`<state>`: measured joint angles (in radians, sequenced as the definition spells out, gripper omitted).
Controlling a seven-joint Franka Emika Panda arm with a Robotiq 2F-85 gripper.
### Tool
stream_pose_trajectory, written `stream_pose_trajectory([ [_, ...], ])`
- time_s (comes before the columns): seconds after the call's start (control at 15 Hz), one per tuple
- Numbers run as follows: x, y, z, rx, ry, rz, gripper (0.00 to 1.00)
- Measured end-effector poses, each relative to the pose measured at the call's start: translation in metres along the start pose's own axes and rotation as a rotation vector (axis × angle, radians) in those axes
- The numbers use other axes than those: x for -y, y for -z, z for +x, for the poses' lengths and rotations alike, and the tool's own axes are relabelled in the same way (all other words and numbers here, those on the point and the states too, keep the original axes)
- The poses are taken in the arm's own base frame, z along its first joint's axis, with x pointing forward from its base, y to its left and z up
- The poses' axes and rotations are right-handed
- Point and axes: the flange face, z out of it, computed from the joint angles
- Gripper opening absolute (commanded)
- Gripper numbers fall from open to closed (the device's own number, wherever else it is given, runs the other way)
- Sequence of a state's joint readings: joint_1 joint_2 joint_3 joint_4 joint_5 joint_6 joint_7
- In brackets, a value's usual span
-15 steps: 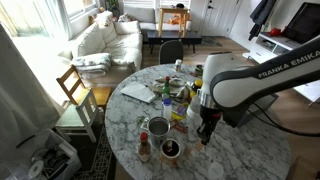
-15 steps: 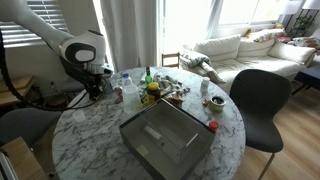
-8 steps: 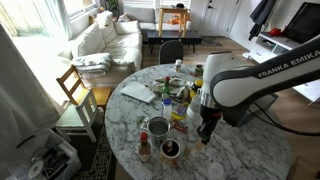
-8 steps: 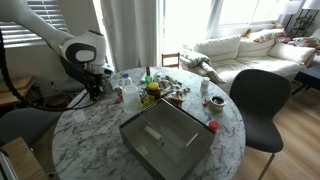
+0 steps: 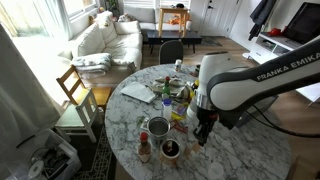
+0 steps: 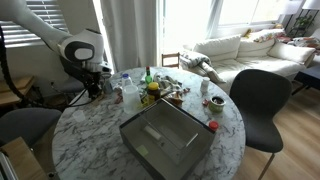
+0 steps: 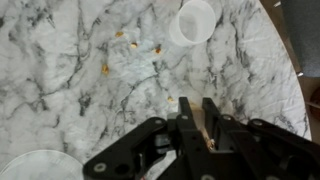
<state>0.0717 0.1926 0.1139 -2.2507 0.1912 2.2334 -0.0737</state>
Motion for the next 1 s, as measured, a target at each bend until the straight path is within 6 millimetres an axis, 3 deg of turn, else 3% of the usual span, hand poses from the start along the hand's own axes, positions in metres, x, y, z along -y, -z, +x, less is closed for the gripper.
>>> stream_pose_trajectory([
  [1.0, 0.001, -0.021, 0.016, -0.012, -0.115, -0.050, 0.05],
])
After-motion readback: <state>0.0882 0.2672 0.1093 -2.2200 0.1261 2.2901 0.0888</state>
